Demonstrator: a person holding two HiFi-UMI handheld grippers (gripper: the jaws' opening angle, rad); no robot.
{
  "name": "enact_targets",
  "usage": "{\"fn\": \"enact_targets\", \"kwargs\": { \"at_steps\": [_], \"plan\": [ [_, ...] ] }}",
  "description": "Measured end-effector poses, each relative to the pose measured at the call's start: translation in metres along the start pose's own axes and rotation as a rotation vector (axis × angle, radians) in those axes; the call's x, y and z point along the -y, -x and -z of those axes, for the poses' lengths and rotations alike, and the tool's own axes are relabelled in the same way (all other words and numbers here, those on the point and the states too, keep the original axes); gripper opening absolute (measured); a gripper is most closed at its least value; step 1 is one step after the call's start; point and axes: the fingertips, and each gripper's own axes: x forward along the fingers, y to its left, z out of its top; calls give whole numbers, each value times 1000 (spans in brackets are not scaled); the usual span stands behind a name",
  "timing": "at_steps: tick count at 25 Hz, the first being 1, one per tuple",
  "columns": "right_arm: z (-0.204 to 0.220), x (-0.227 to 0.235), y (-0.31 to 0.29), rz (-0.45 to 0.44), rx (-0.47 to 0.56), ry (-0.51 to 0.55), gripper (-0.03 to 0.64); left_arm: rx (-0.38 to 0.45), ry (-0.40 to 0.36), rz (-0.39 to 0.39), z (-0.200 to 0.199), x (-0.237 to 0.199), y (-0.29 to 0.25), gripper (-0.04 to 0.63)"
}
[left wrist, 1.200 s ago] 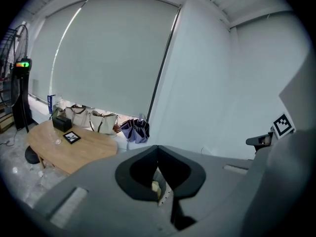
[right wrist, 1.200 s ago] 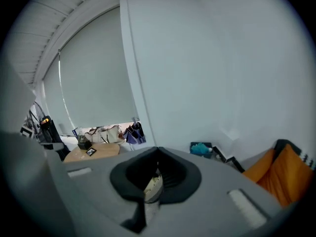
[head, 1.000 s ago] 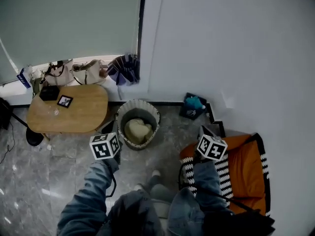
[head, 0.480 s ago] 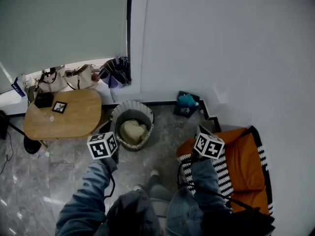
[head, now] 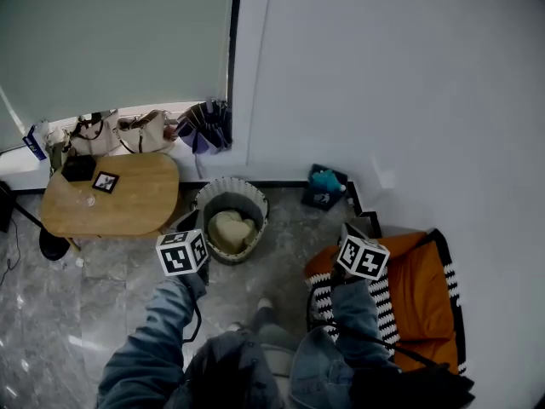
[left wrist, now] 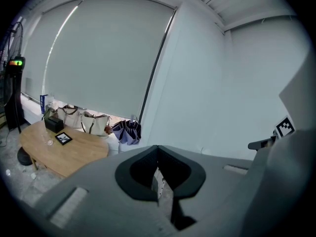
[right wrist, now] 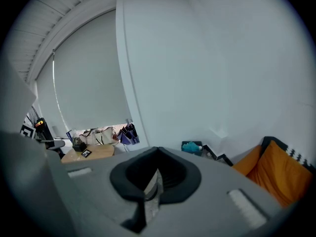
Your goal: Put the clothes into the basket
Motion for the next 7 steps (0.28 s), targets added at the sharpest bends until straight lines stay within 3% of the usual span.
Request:
{"fn": "enact_targets", "kwargs": {
  "at_steps": [7],
  "plan": [
    [-5,-5,-7,8,-2,0,3,-1,0,3,-4,-3,-4,2]
  ]
}}
